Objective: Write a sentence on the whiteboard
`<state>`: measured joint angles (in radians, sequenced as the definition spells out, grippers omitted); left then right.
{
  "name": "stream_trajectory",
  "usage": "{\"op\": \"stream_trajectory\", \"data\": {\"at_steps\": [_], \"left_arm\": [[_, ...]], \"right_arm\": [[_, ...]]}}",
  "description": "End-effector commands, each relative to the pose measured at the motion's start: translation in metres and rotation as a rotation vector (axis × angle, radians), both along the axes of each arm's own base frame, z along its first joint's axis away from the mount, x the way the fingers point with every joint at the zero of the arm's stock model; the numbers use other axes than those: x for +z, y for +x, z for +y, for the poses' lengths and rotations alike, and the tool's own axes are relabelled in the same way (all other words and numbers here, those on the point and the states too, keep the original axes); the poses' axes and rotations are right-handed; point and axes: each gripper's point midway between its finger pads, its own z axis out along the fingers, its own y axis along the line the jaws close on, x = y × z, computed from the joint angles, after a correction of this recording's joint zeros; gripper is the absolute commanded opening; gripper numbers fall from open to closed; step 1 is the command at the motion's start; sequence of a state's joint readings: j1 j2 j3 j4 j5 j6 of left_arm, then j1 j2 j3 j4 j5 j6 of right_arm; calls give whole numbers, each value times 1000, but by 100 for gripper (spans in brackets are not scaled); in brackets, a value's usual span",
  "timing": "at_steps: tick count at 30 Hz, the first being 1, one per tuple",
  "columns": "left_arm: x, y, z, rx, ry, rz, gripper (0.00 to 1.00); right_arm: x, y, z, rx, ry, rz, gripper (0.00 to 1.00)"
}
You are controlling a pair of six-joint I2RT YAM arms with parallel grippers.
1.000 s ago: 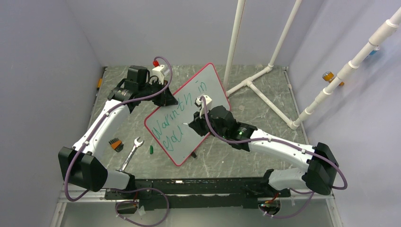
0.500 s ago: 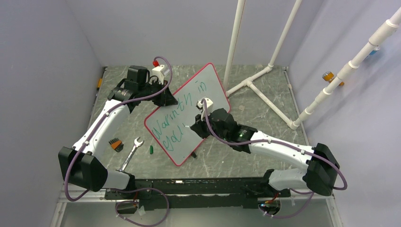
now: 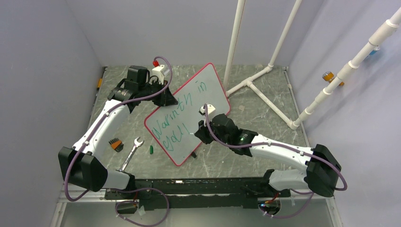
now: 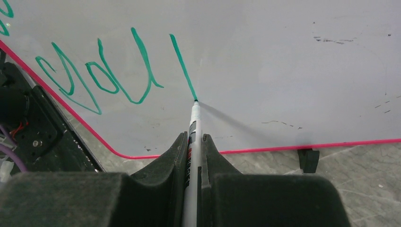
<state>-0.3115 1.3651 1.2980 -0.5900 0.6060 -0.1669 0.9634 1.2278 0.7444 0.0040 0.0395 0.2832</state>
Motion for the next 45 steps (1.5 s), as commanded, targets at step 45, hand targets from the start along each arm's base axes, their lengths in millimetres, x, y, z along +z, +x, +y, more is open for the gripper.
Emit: {"op": "stream_trajectory", "data": {"at_steps": [45], "left_arm": [[-23, 10, 12, -13, 145, -72, 0]], "right_arm": [[113, 25, -9, -68, 137, -159, 0]]}}
